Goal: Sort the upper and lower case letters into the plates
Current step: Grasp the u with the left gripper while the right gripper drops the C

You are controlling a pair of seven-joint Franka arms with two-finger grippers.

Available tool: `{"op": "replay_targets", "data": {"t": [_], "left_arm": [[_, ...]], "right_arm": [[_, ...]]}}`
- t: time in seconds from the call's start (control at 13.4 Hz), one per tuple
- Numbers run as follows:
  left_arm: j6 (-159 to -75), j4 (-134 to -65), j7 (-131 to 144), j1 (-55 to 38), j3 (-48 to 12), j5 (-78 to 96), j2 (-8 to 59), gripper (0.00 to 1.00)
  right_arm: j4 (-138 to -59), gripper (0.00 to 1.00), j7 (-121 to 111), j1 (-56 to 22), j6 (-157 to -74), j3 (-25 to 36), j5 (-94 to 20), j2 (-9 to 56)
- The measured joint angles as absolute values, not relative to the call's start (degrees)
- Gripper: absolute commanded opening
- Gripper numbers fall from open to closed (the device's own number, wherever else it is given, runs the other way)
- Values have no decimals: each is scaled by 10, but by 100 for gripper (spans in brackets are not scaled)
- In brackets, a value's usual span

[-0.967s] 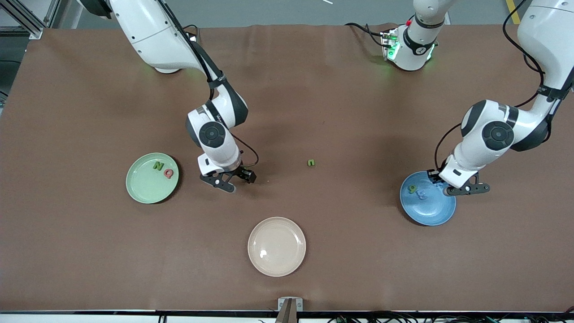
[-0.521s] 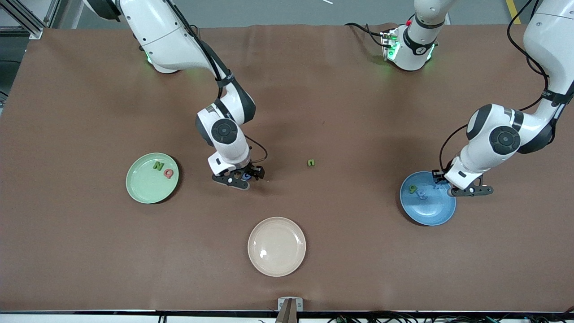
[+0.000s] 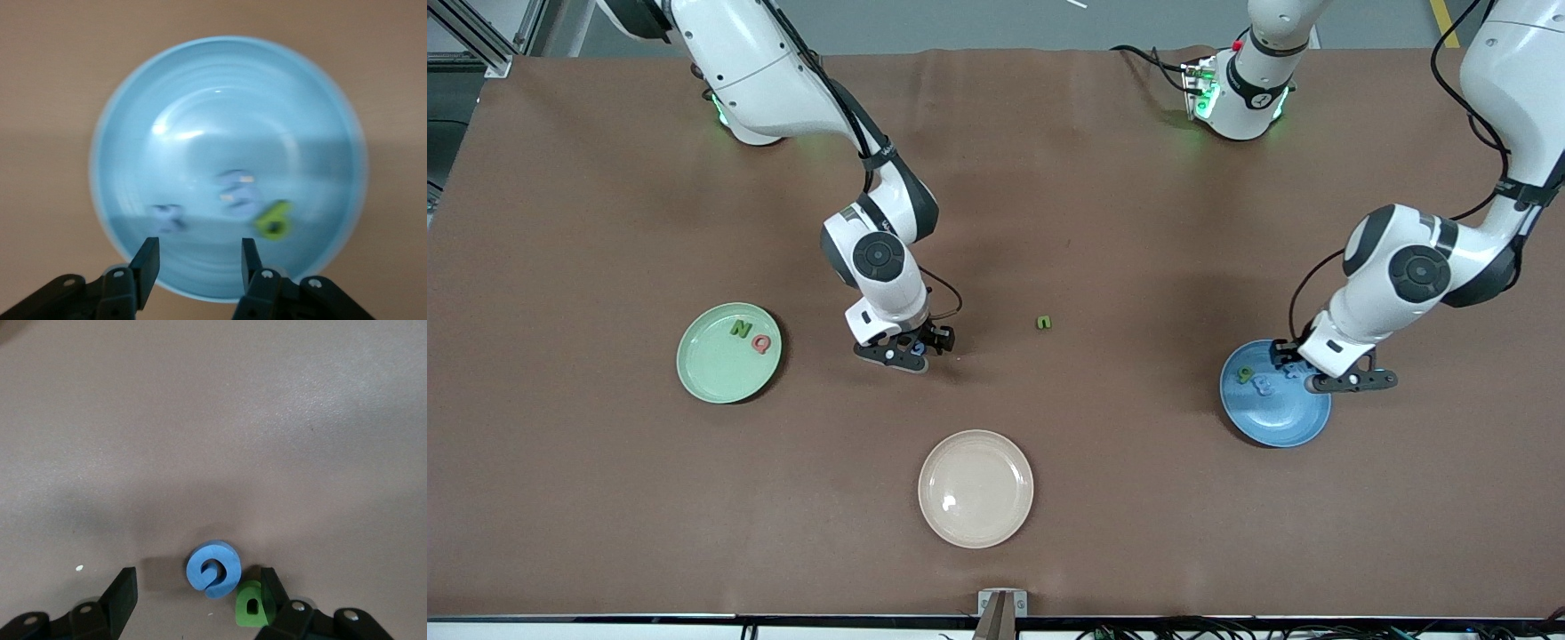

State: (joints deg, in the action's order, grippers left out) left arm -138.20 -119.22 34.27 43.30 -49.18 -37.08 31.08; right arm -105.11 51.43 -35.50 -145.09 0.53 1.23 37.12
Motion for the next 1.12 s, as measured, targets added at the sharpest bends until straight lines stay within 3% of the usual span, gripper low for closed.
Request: {"op": "replay_targets", "data": {"t": [0.22, 0.6, 0.89, 1.12], "left_arm": [[-1377, -1202, 488, 378, -509, -371, 312, 82], [-1373, -1195, 709, 226, -509, -371, 335, 74], [-1373, -1137, 783, 107, -501, -371, 378, 66], [-1373, -1064, 811, -3, -438, -371, 411, 62]], "right_arm": [[-1051, 78, 505, -353, -1451, 9, 12, 372], [-1050, 75, 487, -349, -1459, 13, 13, 378], [-1050, 67, 486, -349, -1459, 13, 13, 378], [-1049, 59, 486, -350, -1457, 13, 13, 378]]}}
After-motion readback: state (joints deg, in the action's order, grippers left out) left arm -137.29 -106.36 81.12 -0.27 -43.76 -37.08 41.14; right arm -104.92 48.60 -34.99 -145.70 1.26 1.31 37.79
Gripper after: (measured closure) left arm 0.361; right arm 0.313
